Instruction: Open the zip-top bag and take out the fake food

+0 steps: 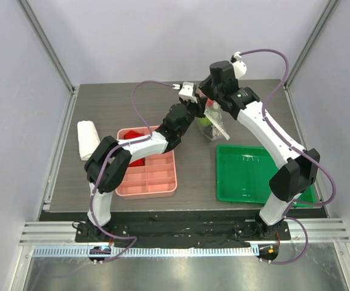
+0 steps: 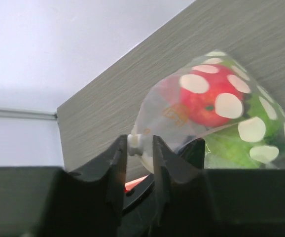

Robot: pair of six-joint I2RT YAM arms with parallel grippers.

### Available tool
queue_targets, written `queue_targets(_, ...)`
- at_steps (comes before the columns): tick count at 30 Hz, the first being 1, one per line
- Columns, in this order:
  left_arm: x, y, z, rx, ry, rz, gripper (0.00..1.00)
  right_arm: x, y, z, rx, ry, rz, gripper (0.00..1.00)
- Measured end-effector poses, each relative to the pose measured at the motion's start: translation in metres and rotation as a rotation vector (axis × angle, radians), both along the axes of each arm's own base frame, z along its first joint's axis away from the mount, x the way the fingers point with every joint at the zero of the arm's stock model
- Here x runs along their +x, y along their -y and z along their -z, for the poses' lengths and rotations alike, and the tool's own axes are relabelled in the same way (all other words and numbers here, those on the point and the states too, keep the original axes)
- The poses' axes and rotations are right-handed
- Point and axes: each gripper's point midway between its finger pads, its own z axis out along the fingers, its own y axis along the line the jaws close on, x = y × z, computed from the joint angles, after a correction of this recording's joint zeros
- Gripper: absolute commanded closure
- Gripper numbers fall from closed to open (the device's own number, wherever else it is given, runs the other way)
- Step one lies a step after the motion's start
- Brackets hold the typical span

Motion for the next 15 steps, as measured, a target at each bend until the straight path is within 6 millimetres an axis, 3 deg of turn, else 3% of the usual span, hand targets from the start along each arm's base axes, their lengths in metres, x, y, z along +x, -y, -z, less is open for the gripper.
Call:
queue_targets(2,0.002,-0.001,0.004,0.002,-0.015,0.034,1.00,0.001,-0.001,-0.003,-0.001,0.009,-0.043,0.50)
queue_targets(4,0.008,-0.007,0.010,-0.003,-0.049,0.085,1.00,0.006,0.000,-0.011,-0.005,0.034,-0.160,0.27)
queue_targets(7,0.020,-0.021,0.015,0.001,-0.118,0.205,1.00,0.017,0.028,-0.022,-0.076,0.099,-0.281,0.16)
queue_targets(11,0.035,-0.038,-0.002,0.033,-0.178,0.391,1.00,0.018,0.069,-0.029,-0.305,0.208,-0.457,0.16)
queue_targets(15,0.022,-0.034,-0.020,0.089,-0.203,0.596,1.00,-0.011,0.053,-0.011,-0.526,0.341,-0.789,0.17)
